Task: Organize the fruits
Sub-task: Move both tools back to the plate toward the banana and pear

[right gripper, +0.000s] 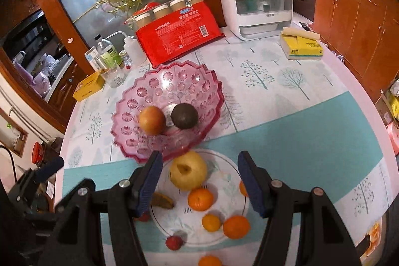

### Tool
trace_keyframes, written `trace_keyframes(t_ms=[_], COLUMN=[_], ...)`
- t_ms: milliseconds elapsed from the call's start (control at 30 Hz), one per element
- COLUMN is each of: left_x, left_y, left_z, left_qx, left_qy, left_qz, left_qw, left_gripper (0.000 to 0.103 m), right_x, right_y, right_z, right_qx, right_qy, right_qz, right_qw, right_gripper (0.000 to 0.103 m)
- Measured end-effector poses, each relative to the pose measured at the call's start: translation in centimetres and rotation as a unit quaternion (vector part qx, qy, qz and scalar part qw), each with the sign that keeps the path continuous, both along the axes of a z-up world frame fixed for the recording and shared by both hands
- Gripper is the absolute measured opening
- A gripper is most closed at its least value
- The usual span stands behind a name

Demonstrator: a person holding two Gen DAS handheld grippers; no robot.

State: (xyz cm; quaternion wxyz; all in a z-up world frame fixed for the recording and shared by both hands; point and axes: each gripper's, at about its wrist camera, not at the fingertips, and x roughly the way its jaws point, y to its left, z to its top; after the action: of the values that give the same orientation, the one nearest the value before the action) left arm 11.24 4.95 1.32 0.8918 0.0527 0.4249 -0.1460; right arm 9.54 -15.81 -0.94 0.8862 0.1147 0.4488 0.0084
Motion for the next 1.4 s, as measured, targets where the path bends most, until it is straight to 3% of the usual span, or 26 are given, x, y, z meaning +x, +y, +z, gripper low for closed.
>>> trace_keyframes(t_ms=[233,567,900,1200,1400], left_x=[-3.9,-7.3,-4.2,-0.5,1.9], left_y=[0.9,1.2,3.3,3.5,3.0], left_z=[0.1,-2.9,-8.9,-12.2,-14.8], left_qx=[0.01,0.024,0.05,0.069,0.077], left_qy=[-0.003,0.002,0.065,0.117,0.163], left_qz=[0.041,0.06,0.046,0.004,-0.024], left_qw=[0.9991,0.9979,0.9956,0.9907,0.9833], left_gripper=[0.089,0.089,0.087,0.085,0.07], right_x=[-3.8,-5.9,-4.3,-1.3,0.6], right_y=[-0.1,0.5,0.4,1.2,2.3], right_z=[-0.4,-3.1,-6.9,-9.4,-10.3], right_qx=[-0.021,-0.02,-0.003,0.013,0.018], right_qy=[-0.013,0.003,0.048,0.083,0.091], right_qz=[0.031,0.08,0.079,0.065,0.069], right_qw=[0.999,0.997,0.996,0.994,0.993], right_gripper=[0.063,0.063,0.063,0.063,0.063])
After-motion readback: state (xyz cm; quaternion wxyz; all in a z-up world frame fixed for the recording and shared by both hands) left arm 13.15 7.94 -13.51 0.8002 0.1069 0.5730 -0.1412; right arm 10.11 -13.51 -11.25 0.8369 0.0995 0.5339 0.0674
